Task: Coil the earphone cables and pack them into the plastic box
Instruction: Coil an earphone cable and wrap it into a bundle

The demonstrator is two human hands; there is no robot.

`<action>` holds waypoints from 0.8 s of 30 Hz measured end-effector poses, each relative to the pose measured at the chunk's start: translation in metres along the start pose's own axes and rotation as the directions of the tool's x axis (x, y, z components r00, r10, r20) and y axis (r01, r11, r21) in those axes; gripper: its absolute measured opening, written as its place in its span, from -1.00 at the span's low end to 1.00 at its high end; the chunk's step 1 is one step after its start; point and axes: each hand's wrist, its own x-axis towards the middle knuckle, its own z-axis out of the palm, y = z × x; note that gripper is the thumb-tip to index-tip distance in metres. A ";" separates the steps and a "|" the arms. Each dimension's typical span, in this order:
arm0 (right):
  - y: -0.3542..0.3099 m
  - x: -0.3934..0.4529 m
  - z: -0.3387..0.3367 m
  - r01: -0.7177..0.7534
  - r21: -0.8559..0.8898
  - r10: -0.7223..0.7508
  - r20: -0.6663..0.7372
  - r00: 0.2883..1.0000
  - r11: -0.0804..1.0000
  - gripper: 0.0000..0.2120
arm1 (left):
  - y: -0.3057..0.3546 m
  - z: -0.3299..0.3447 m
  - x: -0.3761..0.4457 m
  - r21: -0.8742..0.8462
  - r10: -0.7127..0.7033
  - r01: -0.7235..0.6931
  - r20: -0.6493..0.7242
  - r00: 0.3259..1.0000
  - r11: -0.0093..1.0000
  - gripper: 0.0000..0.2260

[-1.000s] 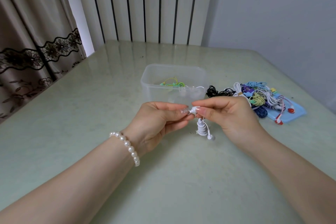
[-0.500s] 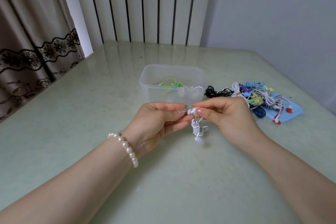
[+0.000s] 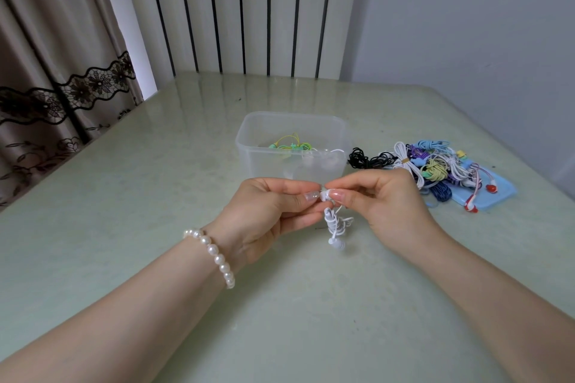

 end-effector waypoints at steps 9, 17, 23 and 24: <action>0.007 -0.007 0.011 0.275 -0.333 -0.345 -0.173 0.922 0.902 -0.88 | 0.001 0.001 -0.002 -0.155 -0.071 0.072 0.014 0.997 0.985 -0.84; 0.005 -0.003 0.008 0.282 -0.293 -0.331 -0.132 0.934 0.913 -0.91 | -0.002 0.001 -0.001 -0.037 0.044 -0.044 0.002 0.999 0.998 -0.82; -0.001 0.000 -0.002 -0.103 0.297 0.105 0.009 0.994 0.949 -0.89 | 0.000 0.000 -0.001 0.028 0.110 -0.110 0.024 0.994 0.994 -0.87; -0.002 -0.001 -0.002 -0.122 0.305 0.121 0.023 0.992 0.945 -0.91 | 0.000 0.000 -0.001 0.029 0.108 -0.109 0.033 0.994 0.994 -0.85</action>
